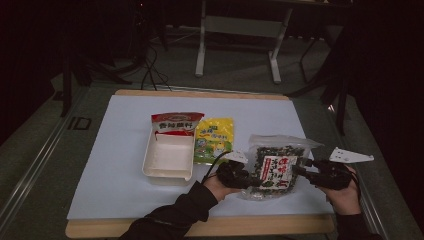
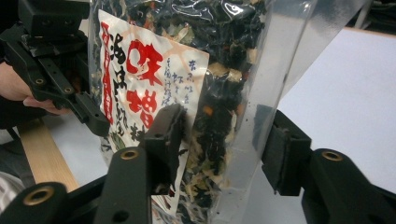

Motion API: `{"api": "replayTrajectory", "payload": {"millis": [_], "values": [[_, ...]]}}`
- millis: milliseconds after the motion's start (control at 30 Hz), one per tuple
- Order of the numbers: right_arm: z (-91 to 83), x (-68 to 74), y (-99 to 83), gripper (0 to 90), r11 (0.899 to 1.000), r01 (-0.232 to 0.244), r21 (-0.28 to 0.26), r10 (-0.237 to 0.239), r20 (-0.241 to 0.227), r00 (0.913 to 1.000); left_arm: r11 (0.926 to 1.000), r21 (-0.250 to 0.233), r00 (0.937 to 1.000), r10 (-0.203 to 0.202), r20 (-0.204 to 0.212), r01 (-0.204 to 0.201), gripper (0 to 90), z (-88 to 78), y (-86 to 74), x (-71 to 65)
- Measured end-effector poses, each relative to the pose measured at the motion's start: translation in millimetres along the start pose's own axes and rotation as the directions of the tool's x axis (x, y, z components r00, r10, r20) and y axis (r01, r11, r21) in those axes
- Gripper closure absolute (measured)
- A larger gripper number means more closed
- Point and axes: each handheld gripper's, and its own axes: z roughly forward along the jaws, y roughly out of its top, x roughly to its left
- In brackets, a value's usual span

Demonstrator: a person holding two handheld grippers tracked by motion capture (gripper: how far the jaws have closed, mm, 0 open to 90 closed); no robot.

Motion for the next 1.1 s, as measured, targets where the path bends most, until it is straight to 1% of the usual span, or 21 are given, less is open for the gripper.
{"api": "replayTrajectory", "payload": {"millis": [67,133,200,300,400,433,500,533,567,600,633,667,733,800,833,900,933,967,1033,1067,1100], "values": [[-1.4,1.5,2.5,45.1,1.000,0.009,-0.007,-0.009,0.009,0.9999,0.9999,-0.009,1.0000,0.006,-0.004,-0.006,76.2,-5.2,4.3,-1.0],[-2.4,1.7,3.5,40.8,1.000,0.002,-0.022,-0.002,0.007,1.0000,0.9998,-0.016,0.9998,0.010,-0.019,-0.011,76.3,-10.1,7.7,-1.2],[-3.4,1.8,3.9,37.1,0.999,0.000,-0.037,0.001,0.016,0.9999,0.9996,-0.025,0.9996,0.007,-0.026,-0.008,76.4,-14.8,10.2,-0.4],[-3.3,1.6,3.8,31.5,0.999,-0.001,-0.043,0.002,0.024,0.9997,0.9991,-0.041,0.9991,-0.003,-0.043,0.001,76.7,-21.0,12.8,0.9],[-3.0,1.2,2.8,27.4,0.999,0.001,-0.047,-0.001,0.018,0.9998,0.9988,-0.050,0.9987,-0.004,-0.050,0.001,76.8,-24.9,14.2,1.4],[-3.1,1.0,2.4,25.3,0.999,0.004,-0.048,-0.003,0.007,1.0000,0.9982,-0.060,0.9983,-0.002,-0.058,-0.001,76.8,-28.2,15.9,1.2],[-3.1,0.7,2.3,25.3,0.999,0.001,-0.049,0.000,0.009,1.0000,0.9982,-0.060,0.9983,-0.002,-0.058,-0.001,76.9,-28.2,15.9,1.2],[-3.1,0.7,2.3,25.2,0.999,0.001,-0.049,0.000,0.009,1.0000,0.9974,-0.072,0.9978,0.004,-0.066,-0.009,76.9,-35.0,19.9,0.5],[-2.4,-0.1,1.4,20.2,0.999,-0.009,-0.049,0.008,-0.011,0.9999,0.9968,-0.079,0.9975,0.006,-0.071,-0.012,76.9,-38.1,21.6,0.1],[-1.8,-0.2,1.1,19.9,0.999,-0.006,-0.049,0.006,-0.005,1.0000,0.9961,-0.088,0.9972,0.007,-0.074,-0.014,76.9,-41.3,23.4,-0.6],[-1.6,-0.5,0.8,18.0,0.999,-0.010,-0.049,0.009,-0.010,0.9999,0.9955,-0.094,0.9971,0.009,-0.076,-0.016,76.9,-44.6,25.4,-1.0],[-1.2,-0.9,0.5,17.6,0.998,-0.015,-0.057,0.014,-0.018,0.9997,0.9949,-0.099,0.9965,0.014,-0.082,-0.022,76.9,-47.3,26.7,-1.8],[-0.6,-0.4,0.5,17.6,0.998,-0.017,-0.063,0.016,-0.017,0.9997,0.9931,-0.111,0.9950,0.025,-0.097,-0.035,76.9,-56.6,31.2,-4.2],[0.4,0.1,0.7,17.6,0.998,-0.009,-0.061,0.009,-0.014,0.9999,0.9921,-0.119,0.9945,0.027,-0.101,-0.039,77.0,-62.4,33.2,-5.4],[0.8,0.5,0.8,17.5,0.998,-0.011,-0.062,0.010,-0.017,0.9998,0.9910,-0.126,0.9933,0.029,-0.112,-0.043,77.0,-66.7,34.4,-6.5],[1.5,0.7,0.9,17.5,0.998,-0.010,-0.061,0.009,-0.016,0.9998,0.9898,-0.135,0.9929,0.030,-0.115,-0.045,77.0,-72.8,35.8,-7.1],[1.8,0.7,1.0,17.6,0.998,-0.010,-0.063,0.009,-0.019,0.9998,0.9889,-0.140,0.9914,0.031,-0.127,-0.049,77.0,-76.1,36.4,-8.0],[2.0,0.8,1.2,17.5,0.998,-0.011,-0.064,0.010,-0.023,0.9997,0.9885,-0.144,0.9914,0.030,-0.128,-0.048,77.0,-80.4,36.9,-7.8],[2.6,1.4,1.9,17.6,0.998,-0.008,-0.062,0.007,-0.018,0.9998,0.9878,-0.147,0.9904,0.031,-0.135,-0.051,77.0,-83.1,37.1,-7.8],[3.1,1.4,2.2,17.6,0.998,-0.009,-0.064,0.008,-0.022,0.9997,0.9865,-0.156,0.9892,0.029,-0.144,-0.051,77.0,-90.4,37.6,-7.3],[3.5,1.6,2.5,17.3,0.998,-0.008,-0.069,0.007,-0.024,0.9997,0.9855,-0.162,0.9883,0.026,-0.150,-0.050,77.0,-94.2,37.6,-7.0]]}}
